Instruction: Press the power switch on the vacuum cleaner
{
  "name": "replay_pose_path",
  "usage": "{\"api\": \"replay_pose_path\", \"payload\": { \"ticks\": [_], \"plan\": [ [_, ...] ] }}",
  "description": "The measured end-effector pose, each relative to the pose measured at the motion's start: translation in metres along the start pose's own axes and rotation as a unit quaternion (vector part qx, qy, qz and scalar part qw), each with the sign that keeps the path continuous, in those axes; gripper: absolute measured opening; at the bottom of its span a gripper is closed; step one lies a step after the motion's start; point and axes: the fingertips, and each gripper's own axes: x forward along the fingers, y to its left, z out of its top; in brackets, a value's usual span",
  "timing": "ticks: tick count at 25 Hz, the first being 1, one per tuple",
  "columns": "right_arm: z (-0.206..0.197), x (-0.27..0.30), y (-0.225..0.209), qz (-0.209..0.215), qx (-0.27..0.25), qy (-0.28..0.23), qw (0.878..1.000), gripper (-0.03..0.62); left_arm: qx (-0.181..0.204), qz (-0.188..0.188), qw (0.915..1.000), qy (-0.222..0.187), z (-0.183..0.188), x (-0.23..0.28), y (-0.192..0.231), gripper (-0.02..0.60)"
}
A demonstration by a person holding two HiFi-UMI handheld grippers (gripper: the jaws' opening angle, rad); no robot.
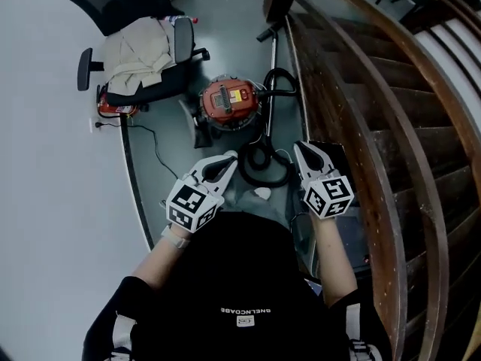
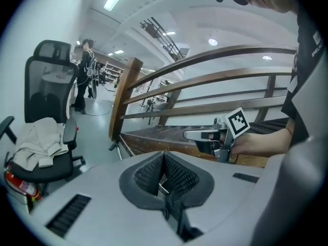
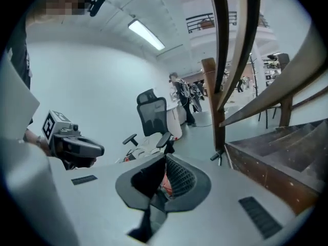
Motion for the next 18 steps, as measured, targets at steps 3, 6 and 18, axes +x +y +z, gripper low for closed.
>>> {"api": "replay_pose_path", "payload": {
  "ticks": [3, 6, 18],
  "plan": [
    [-0.008, 0.039, 0.006, 0.02, -0.021, 0.037, 0.999, 0.029, -0.015, 0.022, 0.9996, -0.005, -0.01, -0.01, 0.02, 0.014],
    [-0.022, 0.072, 0.004, 0.026, -0.037, 0.068, 0.997, 0.029, -0.028, 0.038, 0.9989, -0.008, -0.018, -0.014, 0.037, 0.014],
    [-0.081, 0.211, -0.018, 0.023, -0.075, 0.156, 0.985, 0.029, -0.071, 0.06, 0.9956, -0.016, -0.054, -0.023, 0.107, 0.014]
  ]
}}
